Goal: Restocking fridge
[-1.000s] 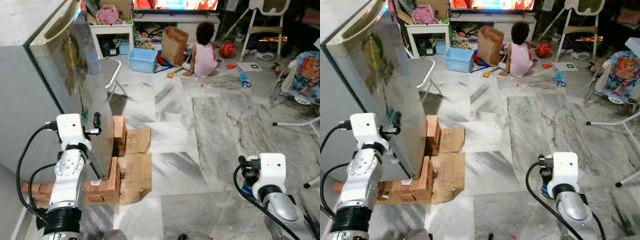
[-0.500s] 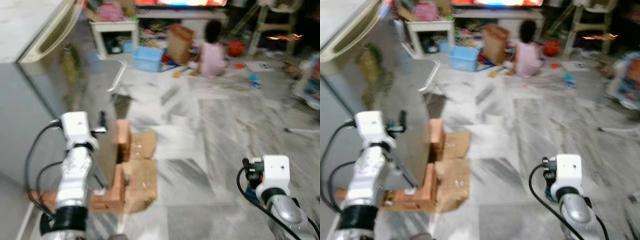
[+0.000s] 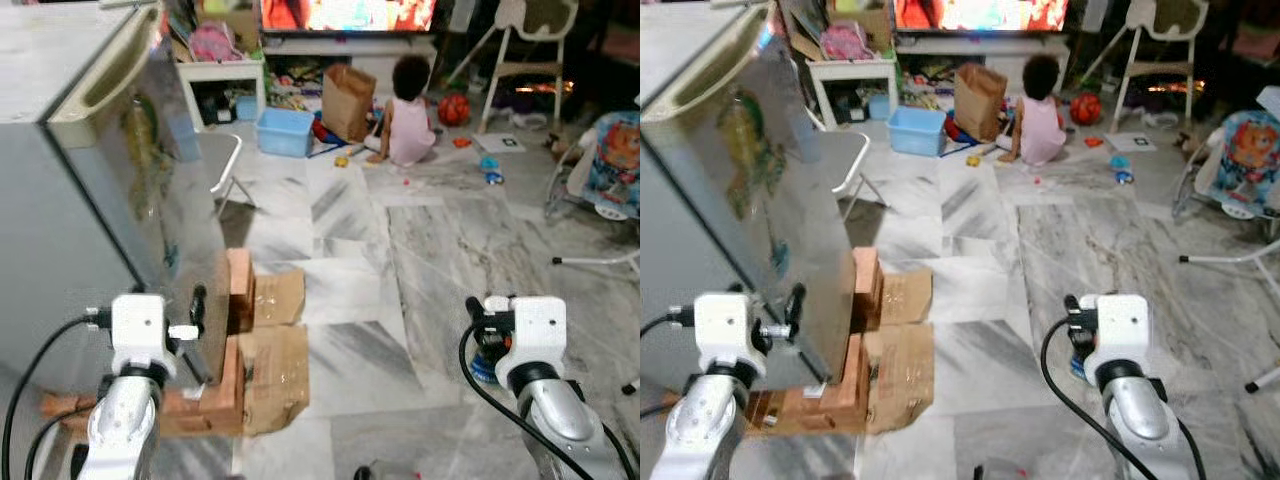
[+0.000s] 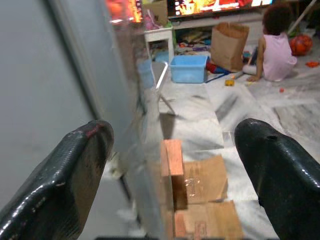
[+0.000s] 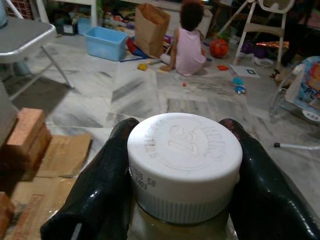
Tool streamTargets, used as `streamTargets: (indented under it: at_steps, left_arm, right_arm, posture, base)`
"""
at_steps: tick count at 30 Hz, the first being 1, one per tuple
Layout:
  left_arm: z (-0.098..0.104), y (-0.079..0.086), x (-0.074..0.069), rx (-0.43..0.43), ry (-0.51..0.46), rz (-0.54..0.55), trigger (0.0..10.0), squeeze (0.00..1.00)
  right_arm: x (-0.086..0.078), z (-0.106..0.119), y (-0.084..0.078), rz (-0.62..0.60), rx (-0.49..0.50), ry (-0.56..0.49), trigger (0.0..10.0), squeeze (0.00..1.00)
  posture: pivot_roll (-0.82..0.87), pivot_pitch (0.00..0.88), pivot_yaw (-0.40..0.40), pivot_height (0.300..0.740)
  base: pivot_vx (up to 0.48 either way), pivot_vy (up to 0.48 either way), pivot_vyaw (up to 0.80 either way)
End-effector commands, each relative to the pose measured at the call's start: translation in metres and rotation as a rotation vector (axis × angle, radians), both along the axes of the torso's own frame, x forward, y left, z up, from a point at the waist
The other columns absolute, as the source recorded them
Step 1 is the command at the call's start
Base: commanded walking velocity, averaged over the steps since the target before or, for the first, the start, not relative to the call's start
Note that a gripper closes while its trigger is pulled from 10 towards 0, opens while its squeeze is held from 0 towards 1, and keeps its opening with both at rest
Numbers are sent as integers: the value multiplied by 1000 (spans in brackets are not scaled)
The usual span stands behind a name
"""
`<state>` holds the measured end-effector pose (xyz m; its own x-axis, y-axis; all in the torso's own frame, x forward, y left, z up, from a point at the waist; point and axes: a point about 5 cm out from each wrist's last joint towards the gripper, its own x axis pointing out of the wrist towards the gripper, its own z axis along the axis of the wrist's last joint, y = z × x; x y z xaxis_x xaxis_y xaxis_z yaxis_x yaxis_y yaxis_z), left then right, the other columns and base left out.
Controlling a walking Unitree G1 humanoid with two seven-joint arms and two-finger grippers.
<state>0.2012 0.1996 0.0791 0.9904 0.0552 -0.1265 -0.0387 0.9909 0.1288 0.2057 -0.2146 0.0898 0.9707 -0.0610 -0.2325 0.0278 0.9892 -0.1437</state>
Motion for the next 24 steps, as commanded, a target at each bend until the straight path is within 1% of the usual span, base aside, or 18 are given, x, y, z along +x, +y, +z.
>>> streamTargets:
  at_steps: [1, 6, 8, 10, 13, 17, 21, 24]
  left_arm:
    - [7, 2, 0, 8, -19, 13, 10000, 0]
    - [9, 10, -7, 16, -6, 60, 10000, 0]
    - [11, 15, -12, 34, -3, 75, 10000, 0]
    - [13, 18, -11, 36, -7, 84, 10000, 0]
    - [18, 21, -6, 35, -24, 97, 10000, 0]
    - [22, 23, -1, 37, -39, 104, 10000, 0]
    - [20, 22, 0, 32, -34, 107, 10000, 0]
    - [19, 18, 2, 27, -31, 96, 10000, 0]
  right_arm:
    - [-1, 12, -3, -2, -14, -54, 10000, 0]
    - [-6, 14, -6, -16, -23, -57, 10000, 0]
    - [-7, 14, -7, -23, -24, -58, 10000, 0]
    - [-5, 14, -6, -22, -23, -61, 10000, 0]
    - [2, 18, -4, -14, -26, -84, 10000, 0]
    - [6, 21, -6, -16, -31, -95, 10000, 0]
    - [7, 21, -6, -17, -30, -93, 10000, 0]
    - [6, 21, -5, -12, -30, -89, 10000, 0]
  posture:
    - [33, 0, -16, 740]
    - [38, 0, -14, 740]
    - [41, 0, -11, 740]
    - [44, 0, -9, 740]
    - [47, 0, -11, 740]
    - [43, 0, -20, 740]
    - [37, 0, -24, 740]
    - [36, 0, -28, 740]
  base:
    - [0, 0, 0]
    - [0, 0, 0]
    - [0, 129, 0]
    - [0, 277, 0]
    - [289, 369, 0]
    - [287, 383, 0]
    - [259, 369, 0]
    - [0, 282, 0]
